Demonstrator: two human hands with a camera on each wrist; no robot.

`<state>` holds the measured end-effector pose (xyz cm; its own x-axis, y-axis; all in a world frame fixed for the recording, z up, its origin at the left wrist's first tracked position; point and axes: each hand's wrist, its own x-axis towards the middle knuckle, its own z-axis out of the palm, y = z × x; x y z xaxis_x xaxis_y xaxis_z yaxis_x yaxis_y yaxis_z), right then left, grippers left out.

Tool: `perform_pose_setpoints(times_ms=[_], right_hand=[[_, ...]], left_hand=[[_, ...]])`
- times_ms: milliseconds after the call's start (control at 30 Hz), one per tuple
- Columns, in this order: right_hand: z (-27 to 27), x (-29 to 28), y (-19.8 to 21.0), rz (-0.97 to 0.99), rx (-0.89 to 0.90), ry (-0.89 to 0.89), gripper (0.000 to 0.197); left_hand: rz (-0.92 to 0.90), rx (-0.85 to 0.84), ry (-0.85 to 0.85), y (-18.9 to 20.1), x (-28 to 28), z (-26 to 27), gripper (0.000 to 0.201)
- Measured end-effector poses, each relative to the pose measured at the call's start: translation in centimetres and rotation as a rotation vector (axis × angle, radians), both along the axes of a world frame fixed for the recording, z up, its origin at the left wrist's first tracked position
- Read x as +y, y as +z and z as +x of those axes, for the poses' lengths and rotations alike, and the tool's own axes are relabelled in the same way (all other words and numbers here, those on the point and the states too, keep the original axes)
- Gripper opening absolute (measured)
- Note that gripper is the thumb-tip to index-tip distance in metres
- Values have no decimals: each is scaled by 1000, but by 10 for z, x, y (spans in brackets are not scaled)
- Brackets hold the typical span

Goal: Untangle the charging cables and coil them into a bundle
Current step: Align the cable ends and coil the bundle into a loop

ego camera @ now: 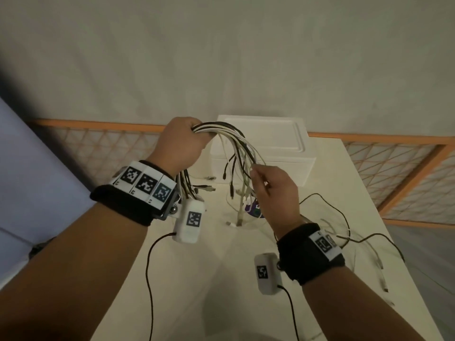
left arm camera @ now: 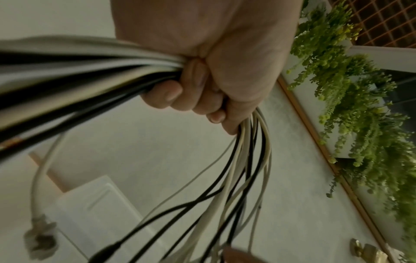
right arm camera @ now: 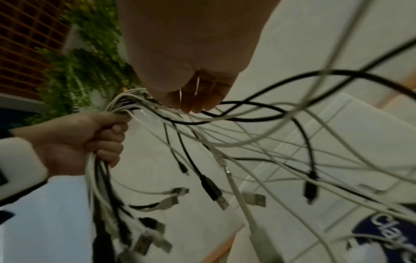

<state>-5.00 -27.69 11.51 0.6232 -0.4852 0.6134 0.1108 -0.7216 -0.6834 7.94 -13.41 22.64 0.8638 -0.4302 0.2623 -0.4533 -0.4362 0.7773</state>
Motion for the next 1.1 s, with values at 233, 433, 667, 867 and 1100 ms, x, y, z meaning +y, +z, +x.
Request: perform_pose_setpoints(times_ms=[233, 433, 667, 867, 1100], right_hand=[[13, -1, 31, -20, -168, 103, 17], [25, -12, 9, 13, 434, 356, 25], [9, -43, -58, -39, 1076, 305, 37], [-25, -86, -103, 67, 1181, -42, 27], [7, -20, 58, -44, 176, 142, 21]], left_hand=[[-29, 1, -38, -3, -2, -7, 37], [-181, 127, -9, 7, 6, 1, 33], [-376, 152, 126, 57, 32, 27, 34], [-299, 82, 116, 86, 42, 48, 26], [-14, -2, 27, 58, 9, 19, 34]])
